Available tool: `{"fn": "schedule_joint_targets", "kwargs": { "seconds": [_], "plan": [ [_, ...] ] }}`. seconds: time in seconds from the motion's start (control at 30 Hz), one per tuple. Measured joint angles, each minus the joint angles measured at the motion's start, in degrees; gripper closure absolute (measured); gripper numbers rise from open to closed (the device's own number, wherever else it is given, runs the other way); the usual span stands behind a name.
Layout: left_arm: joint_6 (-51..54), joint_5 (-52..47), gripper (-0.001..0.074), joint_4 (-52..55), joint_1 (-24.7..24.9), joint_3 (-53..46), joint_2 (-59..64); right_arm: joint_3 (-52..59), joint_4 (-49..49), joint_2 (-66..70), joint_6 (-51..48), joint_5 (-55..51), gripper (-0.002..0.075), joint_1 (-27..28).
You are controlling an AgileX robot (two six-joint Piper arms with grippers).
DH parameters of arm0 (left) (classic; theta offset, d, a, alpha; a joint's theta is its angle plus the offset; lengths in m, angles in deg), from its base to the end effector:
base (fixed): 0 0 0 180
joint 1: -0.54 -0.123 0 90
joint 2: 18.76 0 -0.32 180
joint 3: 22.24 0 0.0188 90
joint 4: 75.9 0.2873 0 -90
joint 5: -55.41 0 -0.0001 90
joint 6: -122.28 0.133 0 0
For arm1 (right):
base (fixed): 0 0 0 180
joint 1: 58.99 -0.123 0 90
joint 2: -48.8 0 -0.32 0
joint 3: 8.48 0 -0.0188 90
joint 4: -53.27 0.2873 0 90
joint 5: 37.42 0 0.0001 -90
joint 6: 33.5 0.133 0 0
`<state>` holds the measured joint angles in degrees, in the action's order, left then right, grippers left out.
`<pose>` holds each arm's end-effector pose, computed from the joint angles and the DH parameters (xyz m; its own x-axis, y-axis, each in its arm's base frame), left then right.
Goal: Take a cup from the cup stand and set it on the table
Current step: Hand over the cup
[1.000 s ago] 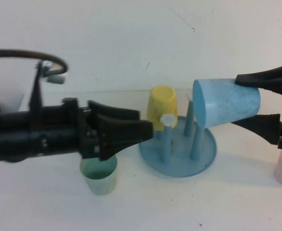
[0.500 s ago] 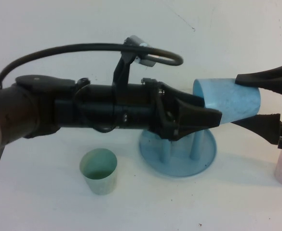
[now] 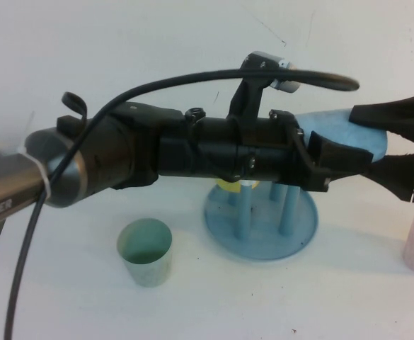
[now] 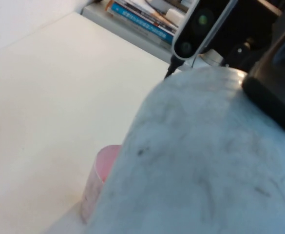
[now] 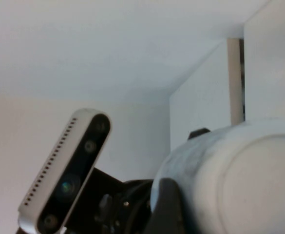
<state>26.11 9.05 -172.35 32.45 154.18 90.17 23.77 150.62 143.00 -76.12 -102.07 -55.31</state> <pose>0.3444 -0.3272 0.3080 -0.4773 0.0788 -0.8752 0.8585 0.2544 -0.4453 0.3276 0.0984 0.2652 -0.8825 0.4567 -0.1127 -0.0241 0.1953 0.9804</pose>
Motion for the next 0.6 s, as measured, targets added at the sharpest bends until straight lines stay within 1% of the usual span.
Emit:
{"fn": "schedule_joint_targets", "kwargs": {
  "seconds": [0.07, 0.1, 0.6],
  "plan": [
    [-0.38, -0.49, 0.0604, -0.27, 0.44, 0.79, 0.64, -0.13, 0.84, 0.21, -1.19, 0.56, 0.0153, 0.04],
    [-0.38, -0.37, 0.0613, -0.27, 0.57, 1.28, 1.04, -0.13, 1.18, 0.21, -1.44, 0.85, 0.0153, 0.04],
    [0.2, 0.42, 0.0613, -0.36, 0.57, 1.94, 1.65, -0.13, 2.72, 1.41, -7.14, 1.42, 0.0153, 0.04]
  ]
}}
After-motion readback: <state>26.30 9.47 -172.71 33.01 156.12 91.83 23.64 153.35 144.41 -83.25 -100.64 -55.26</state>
